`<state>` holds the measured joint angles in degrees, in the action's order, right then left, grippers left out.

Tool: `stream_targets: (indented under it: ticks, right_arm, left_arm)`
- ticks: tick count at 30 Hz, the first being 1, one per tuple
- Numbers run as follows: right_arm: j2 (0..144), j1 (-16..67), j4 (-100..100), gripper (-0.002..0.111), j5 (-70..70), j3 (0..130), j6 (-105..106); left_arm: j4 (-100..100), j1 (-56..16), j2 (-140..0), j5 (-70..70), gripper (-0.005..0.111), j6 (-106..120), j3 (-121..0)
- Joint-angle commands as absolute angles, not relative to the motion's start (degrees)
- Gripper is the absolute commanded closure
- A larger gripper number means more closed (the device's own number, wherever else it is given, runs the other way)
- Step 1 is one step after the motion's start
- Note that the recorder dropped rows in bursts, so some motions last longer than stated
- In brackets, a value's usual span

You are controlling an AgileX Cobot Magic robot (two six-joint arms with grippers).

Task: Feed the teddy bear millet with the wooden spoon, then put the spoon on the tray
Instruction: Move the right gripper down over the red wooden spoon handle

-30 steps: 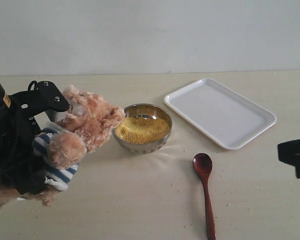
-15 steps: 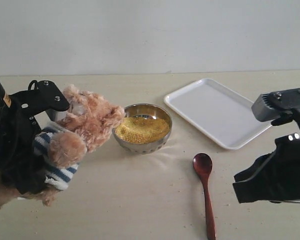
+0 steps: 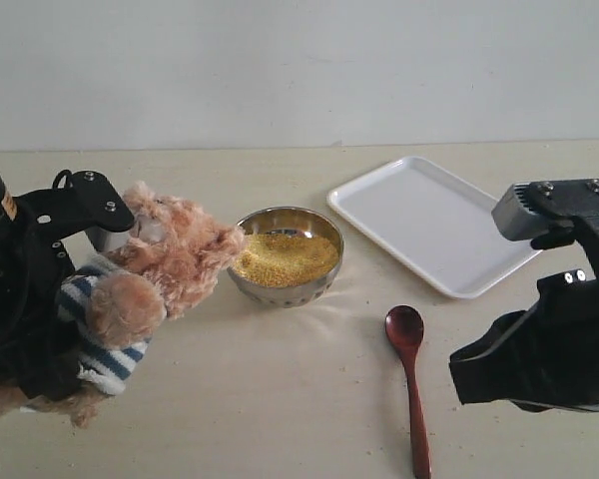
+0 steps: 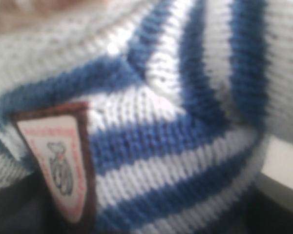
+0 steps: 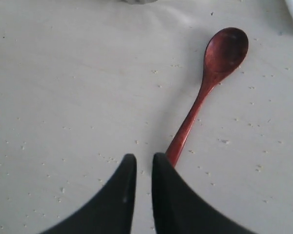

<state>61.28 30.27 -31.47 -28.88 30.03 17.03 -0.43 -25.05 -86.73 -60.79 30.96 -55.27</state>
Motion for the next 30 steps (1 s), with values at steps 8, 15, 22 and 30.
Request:
stream_targets:
  ticks: [8, 15, 22, 30]
  right_arm:
    - [61.3, 30.4, -31.1, 0.058, -29.0, 30.2, 14.3]
    - [61.3, 32.8, -25.5, 0.058, -28.6, 30.2, 7.9]
    - [61.3, 35.1, -12.9, 0.058, -29.3, 30.2, -4.9]
    - [61.3, 35.9, -0.7, 0.058, -29.9, 30.2, -18.0]
  left_arm:
    - [-1.0, -25.4, -86.0, -55.0, 0.102, 31.1, -55.6]
    - [-1.0, -25.4, -86.0, -48.7, 0.102, 31.1, -55.6]
    - [-1.0, -25.4, -86.0, -41.5, 0.102, 31.1, -55.6]
    - [-1.0, -25.4, -86.0, -33.8, 0.102, 31.1, -55.6]
